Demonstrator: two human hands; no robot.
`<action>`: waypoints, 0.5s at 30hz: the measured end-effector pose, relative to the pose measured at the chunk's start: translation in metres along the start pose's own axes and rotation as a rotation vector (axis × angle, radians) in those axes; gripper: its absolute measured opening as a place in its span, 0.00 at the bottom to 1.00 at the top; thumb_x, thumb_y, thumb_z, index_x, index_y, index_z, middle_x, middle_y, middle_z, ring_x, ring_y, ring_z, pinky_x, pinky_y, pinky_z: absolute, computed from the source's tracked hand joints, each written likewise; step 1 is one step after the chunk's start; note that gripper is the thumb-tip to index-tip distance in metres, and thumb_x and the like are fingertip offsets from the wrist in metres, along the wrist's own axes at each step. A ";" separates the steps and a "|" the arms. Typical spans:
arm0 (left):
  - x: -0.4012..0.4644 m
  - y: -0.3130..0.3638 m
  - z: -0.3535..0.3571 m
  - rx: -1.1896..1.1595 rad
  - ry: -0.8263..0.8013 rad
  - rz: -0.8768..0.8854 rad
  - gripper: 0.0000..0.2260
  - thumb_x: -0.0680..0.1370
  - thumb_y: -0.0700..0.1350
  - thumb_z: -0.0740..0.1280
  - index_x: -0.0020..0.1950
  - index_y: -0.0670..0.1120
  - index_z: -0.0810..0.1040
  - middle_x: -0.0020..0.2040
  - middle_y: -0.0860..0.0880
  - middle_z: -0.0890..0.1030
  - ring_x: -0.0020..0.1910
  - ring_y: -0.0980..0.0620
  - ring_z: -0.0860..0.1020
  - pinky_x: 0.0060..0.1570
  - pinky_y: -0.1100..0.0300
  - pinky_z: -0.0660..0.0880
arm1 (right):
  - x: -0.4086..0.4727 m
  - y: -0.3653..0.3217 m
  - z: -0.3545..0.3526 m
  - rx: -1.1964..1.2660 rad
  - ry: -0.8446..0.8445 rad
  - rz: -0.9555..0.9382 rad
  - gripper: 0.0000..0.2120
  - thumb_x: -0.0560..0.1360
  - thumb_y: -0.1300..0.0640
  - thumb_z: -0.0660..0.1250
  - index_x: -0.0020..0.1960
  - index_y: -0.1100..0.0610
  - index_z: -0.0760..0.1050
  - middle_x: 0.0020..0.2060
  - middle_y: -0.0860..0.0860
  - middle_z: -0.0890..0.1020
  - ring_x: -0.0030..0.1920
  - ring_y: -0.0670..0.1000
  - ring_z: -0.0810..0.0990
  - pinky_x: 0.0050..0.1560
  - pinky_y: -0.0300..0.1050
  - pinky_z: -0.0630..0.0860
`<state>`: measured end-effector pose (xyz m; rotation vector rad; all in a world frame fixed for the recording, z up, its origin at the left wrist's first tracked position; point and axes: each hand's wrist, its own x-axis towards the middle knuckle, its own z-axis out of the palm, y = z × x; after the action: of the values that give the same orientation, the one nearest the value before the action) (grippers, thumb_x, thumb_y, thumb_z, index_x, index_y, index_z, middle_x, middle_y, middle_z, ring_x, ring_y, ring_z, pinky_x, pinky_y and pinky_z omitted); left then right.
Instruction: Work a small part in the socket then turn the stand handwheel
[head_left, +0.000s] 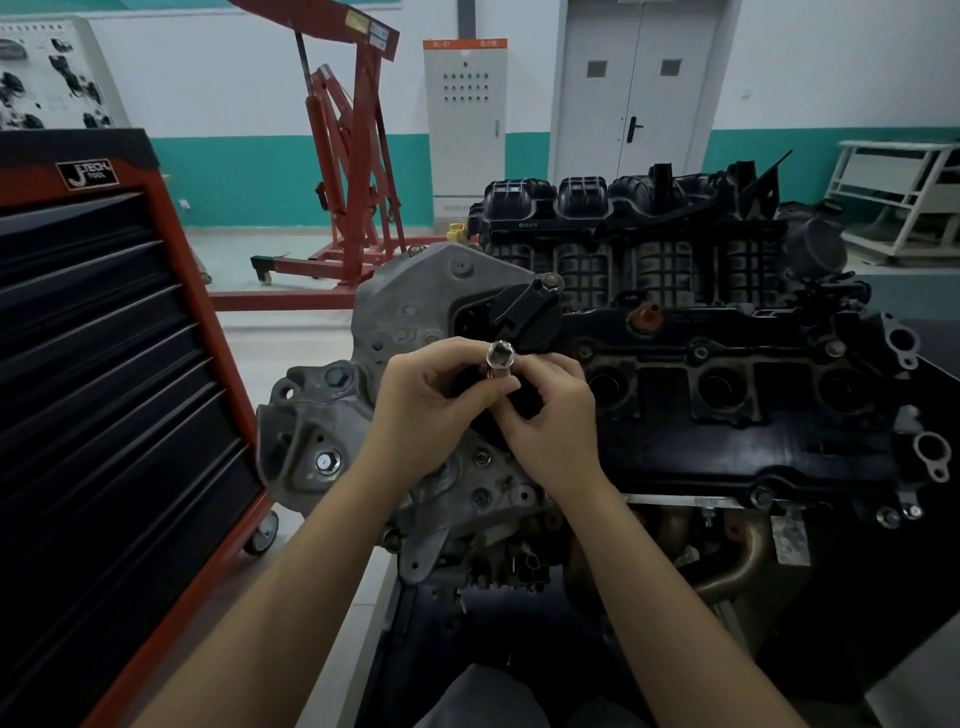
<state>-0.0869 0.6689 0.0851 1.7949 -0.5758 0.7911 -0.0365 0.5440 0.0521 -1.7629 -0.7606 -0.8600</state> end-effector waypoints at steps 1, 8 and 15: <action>0.000 0.000 0.000 -0.015 -0.013 -0.007 0.09 0.73 0.33 0.71 0.51 0.43 0.82 0.47 0.49 0.84 0.48 0.52 0.82 0.52 0.57 0.78 | 0.000 0.000 0.000 -0.002 -0.004 -0.012 0.11 0.73 0.56 0.67 0.52 0.58 0.82 0.43 0.49 0.84 0.49 0.30 0.70 0.55 0.48 0.73; 0.000 -0.001 -0.001 -0.030 0.012 0.014 0.08 0.72 0.34 0.72 0.51 0.39 0.81 0.48 0.41 0.84 0.50 0.43 0.82 0.54 0.45 0.79 | 0.000 0.000 0.000 0.007 0.012 0.028 0.08 0.72 0.57 0.69 0.46 0.60 0.82 0.41 0.51 0.85 0.46 0.41 0.74 0.54 0.53 0.74; 0.000 0.001 -0.003 -0.130 -0.004 -0.022 0.12 0.74 0.33 0.68 0.54 0.45 0.80 0.50 0.45 0.84 0.53 0.47 0.82 0.57 0.54 0.78 | 0.001 0.002 0.001 0.013 0.005 -0.009 0.06 0.72 0.60 0.70 0.47 0.61 0.82 0.43 0.52 0.85 0.47 0.34 0.73 0.55 0.48 0.72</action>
<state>-0.0878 0.6713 0.0865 1.6814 -0.5953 0.7196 -0.0348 0.5442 0.0516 -1.7467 -0.7698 -0.8638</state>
